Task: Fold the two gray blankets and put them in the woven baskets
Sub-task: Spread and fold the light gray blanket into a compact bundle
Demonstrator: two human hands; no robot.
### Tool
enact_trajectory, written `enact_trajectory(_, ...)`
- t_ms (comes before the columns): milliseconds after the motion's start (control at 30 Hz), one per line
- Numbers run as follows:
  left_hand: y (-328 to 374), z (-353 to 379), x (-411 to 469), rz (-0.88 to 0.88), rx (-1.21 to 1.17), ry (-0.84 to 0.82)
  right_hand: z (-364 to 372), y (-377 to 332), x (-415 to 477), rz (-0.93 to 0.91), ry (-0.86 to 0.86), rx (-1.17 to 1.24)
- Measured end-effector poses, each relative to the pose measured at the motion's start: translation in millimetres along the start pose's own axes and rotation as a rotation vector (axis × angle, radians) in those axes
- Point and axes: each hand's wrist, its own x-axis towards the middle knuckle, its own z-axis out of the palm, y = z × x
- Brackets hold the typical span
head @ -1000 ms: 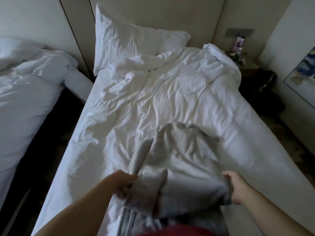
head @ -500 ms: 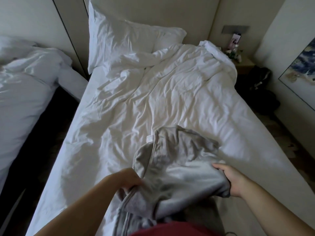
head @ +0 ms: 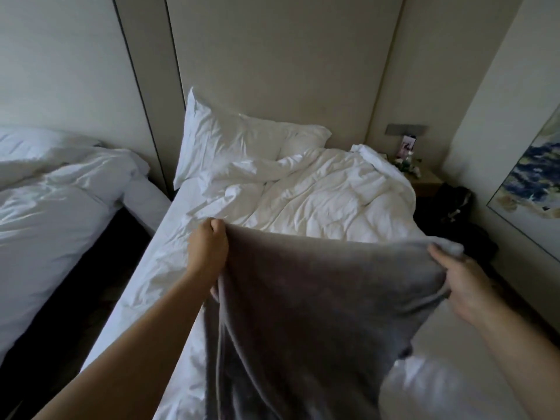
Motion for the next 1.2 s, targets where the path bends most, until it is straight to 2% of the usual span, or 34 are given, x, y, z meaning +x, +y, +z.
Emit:
enact_trajectory(67,26.9,-3.3,19.7,-0.202,-0.216,-0.100,7.5,-47.6,5.5,-0.077,0.008,0.122)
enact_trajectory(133,52.8,-16.3,33.1,-0.386,-0.375,-0.377,12.9,-90.8,9.8,-0.112,-0.004,0.221)
enact_trajectory(167,62.6,-25.1,37.7,-0.446,-0.365,-0.548,14.9,-109.0,12.2,-0.115,-0.016,0.260)
enact_trajectory(233,75.7,-37.2,42.4,-0.415,-0.186,-0.791,18.0,-138.6,14.1,-0.125,-0.071,0.296)
enact_trajectory(267,80.3,-39.9,44.4,-0.344,-0.072,-0.799,19.1,-149.1,14.4,-0.134,-0.107,0.293)
enact_trajectory(333,88.3,-43.4,48.8,-0.223,-0.017,-0.642,22.2,-162.3,14.4,-0.138,-0.155,0.258)
enact_trajectory(400,98.7,-46.2,54.3,-0.227,-0.258,-0.494,25.2,-170.9,13.8,-0.138,-0.146,0.219)
enact_trajectory(500,115.5,-56.3,63.7,-0.347,-0.646,-0.321,23.2,-185.1,13.9,-0.103,-0.158,0.218)
enact_trajectory(567,120.3,-62.8,67.6,-0.477,-0.840,-0.353,20.0,-194.5,14.2,-0.051,-0.181,0.298)
enact_trajectory(633,120.3,-68.7,68.9,-0.578,-0.885,-0.453,18.9,-200.8,16.5,-0.010,-0.156,0.400)
enact_trajectory(733,115.8,-79.0,71.6,-0.615,-0.685,-0.711,19.8,-199.6,25.8,0.076,-0.125,0.441)
enact_trajectory(800,116.8,-84.7,72.3,-0.579,-0.461,-0.894,18.4,-196.8,28.8,0.173,-0.152,0.327)
enact_trajectory(867,124.0,-87.8,69.7,-0.548,-0.305,-0.994,14.9,-198.7,25.9,0.242,-0.221,0.174)
enact_trajectory(933,130.4,-88.1,70.9,-0.507,-0.294,-0.956,10.6,-205.4,22.7,0.258,-0.266,0.070)
enact_trajectory(1000,136.2,-89.7,76.2,-0.479,-0.454,-0.826,5.5,-214.3,21.4,0.255,-0.287,0.024)
enact_trajectory(1067,142.5,-93.1,81.8,-0.532,-0.648,-0.707,1.0,-223.4,21.4,0.247,-0.320,-0.001)
enact_trajectory(1133,146.9,-95.0,84.8,-0.573,-0.681,-0.692,-1.1,-231.0,18.8,0.239,-0.381,-0.077)
enact_trajectory(1200,148.9,-95.9,83.5,-0.589,-0.570,-0.760,-1.4,-234.2,16.0,0.229,-0.438,-0.207)
